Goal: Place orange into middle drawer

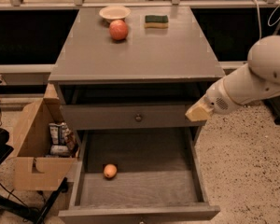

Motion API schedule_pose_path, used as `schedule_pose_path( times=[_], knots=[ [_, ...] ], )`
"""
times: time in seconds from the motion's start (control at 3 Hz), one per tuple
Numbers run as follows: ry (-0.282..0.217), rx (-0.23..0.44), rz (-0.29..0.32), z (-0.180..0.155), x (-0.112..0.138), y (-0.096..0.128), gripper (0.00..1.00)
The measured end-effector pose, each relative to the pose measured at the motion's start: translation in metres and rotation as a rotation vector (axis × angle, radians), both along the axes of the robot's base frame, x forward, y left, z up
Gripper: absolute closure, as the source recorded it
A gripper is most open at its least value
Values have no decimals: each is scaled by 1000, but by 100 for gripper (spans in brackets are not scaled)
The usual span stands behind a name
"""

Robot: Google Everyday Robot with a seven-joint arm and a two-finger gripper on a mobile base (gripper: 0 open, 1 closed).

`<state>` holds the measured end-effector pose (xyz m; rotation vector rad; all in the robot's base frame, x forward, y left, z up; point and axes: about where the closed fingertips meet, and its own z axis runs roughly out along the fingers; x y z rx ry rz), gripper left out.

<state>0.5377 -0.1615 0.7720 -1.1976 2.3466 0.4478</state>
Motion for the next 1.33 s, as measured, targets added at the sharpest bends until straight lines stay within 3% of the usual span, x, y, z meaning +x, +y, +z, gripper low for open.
schedule_pose_path(
  times=[0.33, 0.67, 1.0, 1.33],
  knots=[
    [63, -79, -10, 26, -18, -30, 100],
    [122, -147, -70, 20, -44, -67, 100],
    [137, -276, -170, -8, -80, -82, 98],
    [182, -282, -178, -25, -93, -85, 76]
  ],
)
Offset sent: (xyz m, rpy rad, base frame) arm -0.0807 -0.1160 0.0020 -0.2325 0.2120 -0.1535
